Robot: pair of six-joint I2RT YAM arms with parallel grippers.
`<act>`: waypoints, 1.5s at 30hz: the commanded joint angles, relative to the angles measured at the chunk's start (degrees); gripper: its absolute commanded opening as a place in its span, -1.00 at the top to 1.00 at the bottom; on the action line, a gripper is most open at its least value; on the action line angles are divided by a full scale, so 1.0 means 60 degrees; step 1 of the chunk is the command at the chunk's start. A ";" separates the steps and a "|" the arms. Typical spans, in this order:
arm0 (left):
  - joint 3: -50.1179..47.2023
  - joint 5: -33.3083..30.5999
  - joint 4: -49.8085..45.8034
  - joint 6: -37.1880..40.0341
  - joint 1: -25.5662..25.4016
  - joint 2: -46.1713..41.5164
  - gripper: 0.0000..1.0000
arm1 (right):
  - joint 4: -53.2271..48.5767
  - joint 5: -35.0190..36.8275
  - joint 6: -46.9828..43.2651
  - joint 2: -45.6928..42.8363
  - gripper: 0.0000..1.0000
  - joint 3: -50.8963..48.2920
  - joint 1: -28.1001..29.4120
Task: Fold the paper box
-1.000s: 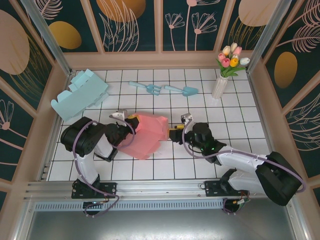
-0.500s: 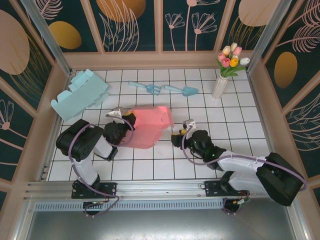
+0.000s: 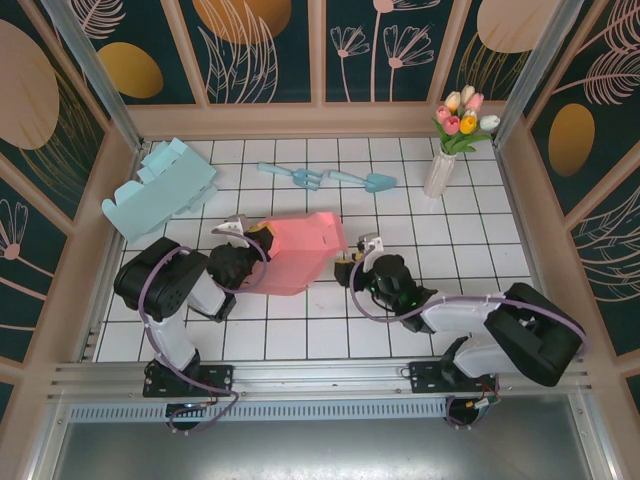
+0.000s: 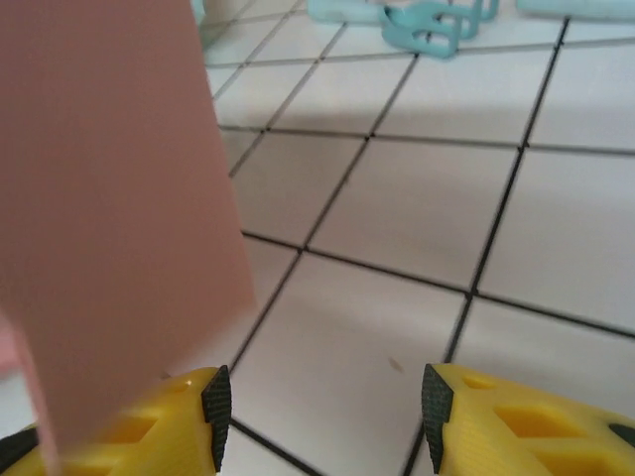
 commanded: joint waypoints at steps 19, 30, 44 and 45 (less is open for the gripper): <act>0.0136 -0.0168 0.0744 -0.0423 -0.0047 0.0586 1.00 | -0.0078 0.0679 0.0018 0.1715 -0.10 0.1622 0.0768; 0.0119 -0.0190 0.0851 0.0053 -0.0043 0.0623 1.00 | -0.2624 0.1143 0.0367 -0.0972 -0.21 0.1174 0.0802; 0.0294 0.1258 0.1335 0.0152 -0.0046 0.0805 1.00 | -0.4808 0.1338 -0.0419 -0.4663 -0.28 0.0500 -0.0697; 0.0308 0.1367 0.1377 0.0182 -0.0050 0.0799 1.00 | -0.4638 0.0935 -0.0421 -0.4748 -0.27 0.0369 -0.0975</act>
